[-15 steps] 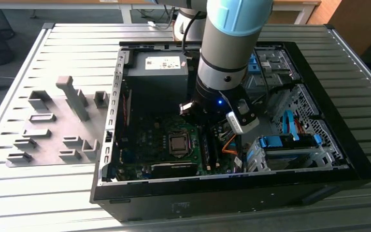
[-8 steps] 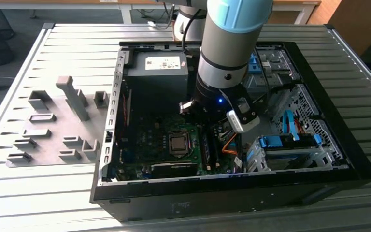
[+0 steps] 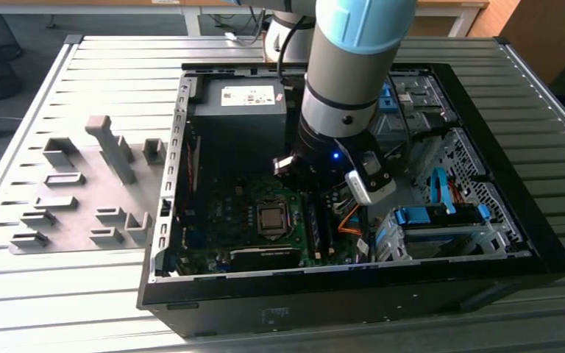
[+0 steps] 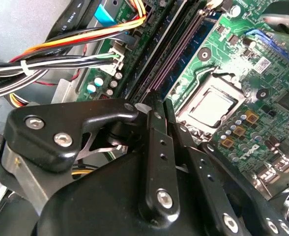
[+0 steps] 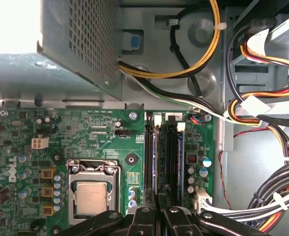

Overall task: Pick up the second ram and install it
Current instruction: 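Insert the second ram into the second slot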

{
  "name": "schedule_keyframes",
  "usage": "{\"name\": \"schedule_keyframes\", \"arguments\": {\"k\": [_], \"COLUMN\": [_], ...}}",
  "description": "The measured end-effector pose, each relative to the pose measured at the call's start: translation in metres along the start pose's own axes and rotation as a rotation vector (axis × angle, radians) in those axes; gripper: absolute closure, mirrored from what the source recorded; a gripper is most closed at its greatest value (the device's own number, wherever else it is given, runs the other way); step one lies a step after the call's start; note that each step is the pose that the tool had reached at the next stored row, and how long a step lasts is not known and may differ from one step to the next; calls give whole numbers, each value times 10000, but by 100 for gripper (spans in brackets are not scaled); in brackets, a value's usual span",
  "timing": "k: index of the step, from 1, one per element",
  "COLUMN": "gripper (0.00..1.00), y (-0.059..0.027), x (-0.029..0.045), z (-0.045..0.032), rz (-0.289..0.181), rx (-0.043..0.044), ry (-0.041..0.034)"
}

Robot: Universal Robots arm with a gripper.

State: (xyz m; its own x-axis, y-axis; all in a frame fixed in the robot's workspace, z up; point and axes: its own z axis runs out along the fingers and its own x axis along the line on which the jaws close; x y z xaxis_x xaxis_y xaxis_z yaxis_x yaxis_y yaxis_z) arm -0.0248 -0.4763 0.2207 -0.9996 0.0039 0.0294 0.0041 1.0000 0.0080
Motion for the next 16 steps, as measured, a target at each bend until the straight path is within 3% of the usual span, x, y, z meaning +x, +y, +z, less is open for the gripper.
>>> {"name": "schedule_keyframes", "arguments": {"k": [7,16], "gripper": [86,86], "y": [-4,-14], "x": [-2,-2], "z": [43,41], "rz": [-1,-1], "rx": [2,14], "ry": [3,3]}}
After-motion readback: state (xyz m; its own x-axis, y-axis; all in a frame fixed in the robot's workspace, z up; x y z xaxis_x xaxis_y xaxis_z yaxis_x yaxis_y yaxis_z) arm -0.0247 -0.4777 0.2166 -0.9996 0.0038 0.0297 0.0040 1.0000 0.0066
